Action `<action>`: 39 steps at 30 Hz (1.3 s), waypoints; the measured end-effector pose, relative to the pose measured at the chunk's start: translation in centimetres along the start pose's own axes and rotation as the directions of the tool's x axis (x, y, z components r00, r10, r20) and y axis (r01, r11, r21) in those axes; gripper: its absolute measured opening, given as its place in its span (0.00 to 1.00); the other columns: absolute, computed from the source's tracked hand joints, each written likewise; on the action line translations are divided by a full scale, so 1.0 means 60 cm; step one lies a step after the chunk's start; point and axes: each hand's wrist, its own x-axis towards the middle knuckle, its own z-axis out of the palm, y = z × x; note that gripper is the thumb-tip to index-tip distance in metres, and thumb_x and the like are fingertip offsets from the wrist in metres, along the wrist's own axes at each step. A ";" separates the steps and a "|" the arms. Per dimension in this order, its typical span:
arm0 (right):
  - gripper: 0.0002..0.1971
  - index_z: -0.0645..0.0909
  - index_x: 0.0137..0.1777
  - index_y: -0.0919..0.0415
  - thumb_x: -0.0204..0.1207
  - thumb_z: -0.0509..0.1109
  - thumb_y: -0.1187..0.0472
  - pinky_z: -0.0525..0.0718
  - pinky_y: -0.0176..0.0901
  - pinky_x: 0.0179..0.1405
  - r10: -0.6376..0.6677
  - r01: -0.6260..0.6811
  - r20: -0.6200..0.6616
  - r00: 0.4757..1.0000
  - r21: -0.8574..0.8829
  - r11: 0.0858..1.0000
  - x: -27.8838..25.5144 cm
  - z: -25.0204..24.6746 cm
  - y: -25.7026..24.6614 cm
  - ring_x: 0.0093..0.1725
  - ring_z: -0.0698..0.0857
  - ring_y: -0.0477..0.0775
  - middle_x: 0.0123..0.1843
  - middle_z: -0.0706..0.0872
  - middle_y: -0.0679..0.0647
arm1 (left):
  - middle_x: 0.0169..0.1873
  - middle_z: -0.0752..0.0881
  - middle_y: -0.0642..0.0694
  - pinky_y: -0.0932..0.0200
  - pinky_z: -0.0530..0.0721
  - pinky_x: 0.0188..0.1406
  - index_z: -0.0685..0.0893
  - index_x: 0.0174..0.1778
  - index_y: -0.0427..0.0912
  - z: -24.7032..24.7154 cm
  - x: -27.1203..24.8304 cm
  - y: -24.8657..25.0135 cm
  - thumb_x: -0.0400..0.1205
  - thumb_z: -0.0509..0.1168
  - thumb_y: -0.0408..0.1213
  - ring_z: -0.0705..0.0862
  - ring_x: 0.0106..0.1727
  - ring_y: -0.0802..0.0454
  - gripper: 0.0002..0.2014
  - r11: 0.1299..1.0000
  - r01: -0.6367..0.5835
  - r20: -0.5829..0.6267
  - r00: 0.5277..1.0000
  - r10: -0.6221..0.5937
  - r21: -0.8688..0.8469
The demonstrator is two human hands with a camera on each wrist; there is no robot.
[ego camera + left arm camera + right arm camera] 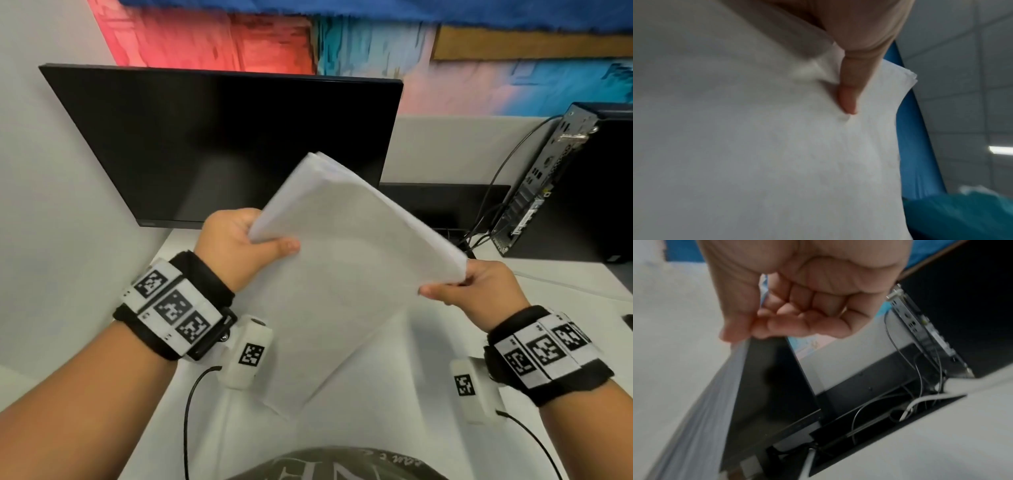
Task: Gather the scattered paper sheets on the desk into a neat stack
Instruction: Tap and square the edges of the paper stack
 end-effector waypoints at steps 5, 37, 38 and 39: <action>0.39 0.81 0.53 0.54 0.38 0.87 0.43 0.85 0.45 0.53 -0.135 0.091 0.052 0.989 0.502 0.860 0.000 0.026 -0.010 0.54 0.84 0.56 0.51 0.86 0.53 | 0.33 0.92 0.58 0.60 0.90 0.40 0.91 0.32 0.55 -0.013 0.010 -0.018 0.53 0.78 0.49 0.90 0.37 0.57 0.12 0.928 0.120 -0.029 0.990 -0.139 -0.354; 0.21 0.82 0.54 0.60 0.63 0.75 0.78 0.87 0.36 0.40 -0.067 -0.025 0.291 0.954 0.301 0.953 0.018 0.061 -0.026 0.41 0.90 0.42 0.41 0.93 0.45 | 0.40 0.89 0.62 0.64 0.85 0.50 0.85 0.42 0.58 0.022 -0.002 -0.037 0.74 0.68 0.45 0.88 0.49 0.63 0.04 0.921 0.001 -0.280 0.953 -0.119 -0.389; 0.17 0.84 0.49 0.57 0.66 0.74 0.76 0.87 0.36 0.39 -0.014 -0.065 0.340 0.940 0.221 0.973 0.011 0.067 -0.013 0.39 0.91 0.42 0.39 0.93 0.44 | 0.40 0.90 0.62 0.61 0.85 0.51 0.86 0.43 0.58 0.019 0.002 -0.041 0.74 0.68 0.45 0.88 0.50 0.61 0.04 0.912 0.009 -0.274 0.953 -0.132 -0.411; 0.14 0.85 0.47 0.54 0.69 0.73 0.75 0.87 0.37 0.39 0.037 -0.113 0.347 0.937 0.201 0.973 0.004 0.073 -0.003 0.38 0.91 0.43 0.37 0.93 0.44 | 0.42 0.91 0.61 0.58 0.84 0.52 0.87 0.43 0.58 0.016 0.006 -0.044 0.73 0.70 0.47 0.89 0.51 0.58 0.05 0.901 0.023 -0.250 0.957 -0.145 -0.433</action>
